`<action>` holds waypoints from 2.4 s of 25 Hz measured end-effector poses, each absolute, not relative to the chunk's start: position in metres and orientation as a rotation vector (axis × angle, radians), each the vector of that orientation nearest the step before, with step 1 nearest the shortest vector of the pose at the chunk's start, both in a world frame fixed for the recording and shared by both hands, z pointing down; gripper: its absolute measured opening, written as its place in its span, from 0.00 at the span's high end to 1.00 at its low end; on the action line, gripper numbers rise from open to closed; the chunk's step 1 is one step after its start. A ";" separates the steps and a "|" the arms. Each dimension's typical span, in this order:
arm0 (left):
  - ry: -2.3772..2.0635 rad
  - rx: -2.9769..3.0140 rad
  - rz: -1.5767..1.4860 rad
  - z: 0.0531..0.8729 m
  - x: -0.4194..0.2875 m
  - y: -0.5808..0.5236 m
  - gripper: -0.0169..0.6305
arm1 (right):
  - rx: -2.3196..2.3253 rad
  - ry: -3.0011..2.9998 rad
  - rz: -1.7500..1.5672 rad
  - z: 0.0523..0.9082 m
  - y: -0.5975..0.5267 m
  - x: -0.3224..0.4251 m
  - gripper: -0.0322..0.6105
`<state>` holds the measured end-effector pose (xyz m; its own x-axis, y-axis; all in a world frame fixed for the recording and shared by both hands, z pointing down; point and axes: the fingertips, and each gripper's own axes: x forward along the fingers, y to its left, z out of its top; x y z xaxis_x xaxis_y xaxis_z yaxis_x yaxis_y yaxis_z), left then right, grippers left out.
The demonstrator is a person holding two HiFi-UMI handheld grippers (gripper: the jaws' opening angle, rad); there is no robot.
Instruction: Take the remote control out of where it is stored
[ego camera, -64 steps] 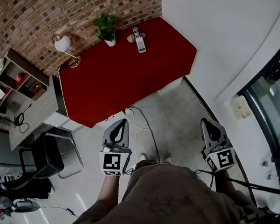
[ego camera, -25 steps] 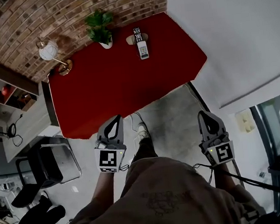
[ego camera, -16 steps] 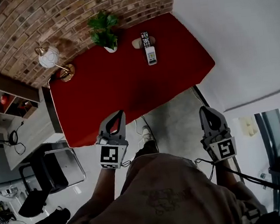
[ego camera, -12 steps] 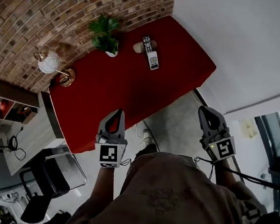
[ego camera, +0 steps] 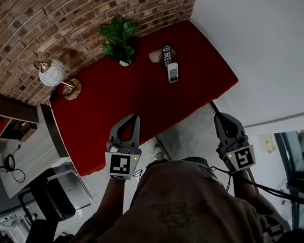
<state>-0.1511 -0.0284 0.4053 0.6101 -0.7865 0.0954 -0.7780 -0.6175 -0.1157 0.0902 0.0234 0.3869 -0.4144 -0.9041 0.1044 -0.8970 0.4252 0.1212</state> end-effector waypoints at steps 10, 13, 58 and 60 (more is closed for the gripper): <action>1.302 -2.773 -0.152 0.401 -0.154 -0.060 0.96 | 1.661 -2.481 -0.082 0.384 0.001 0.088 0.93; 1.292 -2.766 -0.127 0.392 -0.151 -0.067 0.96 | 1.683 -2.484 -0.106 0.377 -0.002 0.092 0.93; 1.364 -2.707 -0.191 0.373 -0.055 -0.093 0.96 | 1.581 -2.642 -0.098 0.375 -0.042 0.172 0.93; 1.362 -2.707 -0.194 0.374 -0.055 -0.093 0.96 | 1.570 -2.642 -0.092 0.377 -0.044 0.171 0.93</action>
<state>-0.0547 -0.0932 0.3735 0.5903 -0.8045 0.0665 -0.7910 -0.5929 -0.1509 0.1706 -0.0438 0.3767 -0.4768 -0.8786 0.0275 -0.8746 0.4773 0.0856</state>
